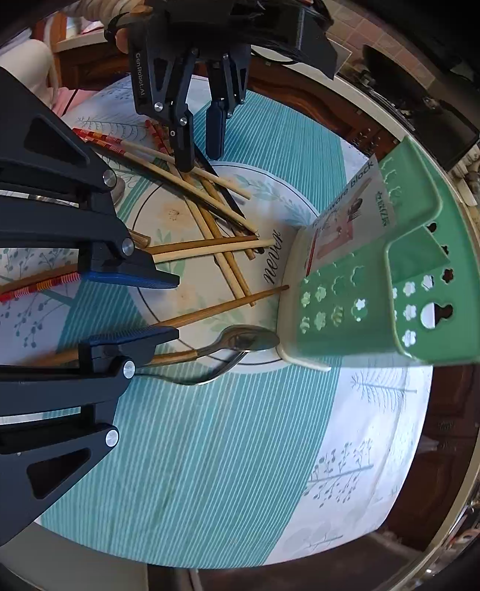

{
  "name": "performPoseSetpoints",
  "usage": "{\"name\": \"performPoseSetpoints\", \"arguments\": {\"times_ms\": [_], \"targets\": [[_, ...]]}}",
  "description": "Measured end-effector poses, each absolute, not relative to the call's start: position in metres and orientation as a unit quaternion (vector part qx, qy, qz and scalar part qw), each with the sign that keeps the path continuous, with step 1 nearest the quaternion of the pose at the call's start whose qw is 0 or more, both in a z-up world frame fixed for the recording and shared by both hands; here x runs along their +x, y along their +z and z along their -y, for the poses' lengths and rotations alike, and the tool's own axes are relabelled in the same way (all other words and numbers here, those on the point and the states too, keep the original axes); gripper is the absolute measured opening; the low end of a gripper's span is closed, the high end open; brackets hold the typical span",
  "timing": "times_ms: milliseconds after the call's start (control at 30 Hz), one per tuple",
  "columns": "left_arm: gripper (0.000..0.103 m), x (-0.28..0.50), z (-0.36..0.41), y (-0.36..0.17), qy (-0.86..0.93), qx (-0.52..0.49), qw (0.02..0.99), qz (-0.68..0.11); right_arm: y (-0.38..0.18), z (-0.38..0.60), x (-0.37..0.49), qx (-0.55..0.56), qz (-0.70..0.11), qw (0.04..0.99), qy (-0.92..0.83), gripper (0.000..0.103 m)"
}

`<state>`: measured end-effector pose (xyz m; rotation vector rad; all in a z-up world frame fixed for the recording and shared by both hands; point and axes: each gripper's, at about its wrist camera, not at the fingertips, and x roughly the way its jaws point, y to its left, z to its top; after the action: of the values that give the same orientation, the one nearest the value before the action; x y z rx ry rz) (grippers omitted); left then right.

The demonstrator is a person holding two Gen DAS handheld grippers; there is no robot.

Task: Organize utensils
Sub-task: 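Lower the left tool onto a wooden chopstick and close while the right tool grasps another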

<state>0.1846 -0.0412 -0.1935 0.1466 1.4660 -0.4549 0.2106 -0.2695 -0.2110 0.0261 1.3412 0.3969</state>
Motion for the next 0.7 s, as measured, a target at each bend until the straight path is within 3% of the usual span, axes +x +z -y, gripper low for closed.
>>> {"name": "performPoseSetpoints", "arguments": {"times_ms": [533, 700], "targets": [[0.028, 0.201, 0.076, -0.205, -0.185, 0.088, 0.685, -0.699, -0.242, 0.235, 0.244, -0.08, -0.647, 0.735, 0.187, 0.015], [0.005, 0.206, 0.094, -0.203, -0.177, 0.099, 0.686, -0.698, -0.243, 0.23, 0.246, -0.081, -0.647, 0.735, 0.187, 0.009]]}}
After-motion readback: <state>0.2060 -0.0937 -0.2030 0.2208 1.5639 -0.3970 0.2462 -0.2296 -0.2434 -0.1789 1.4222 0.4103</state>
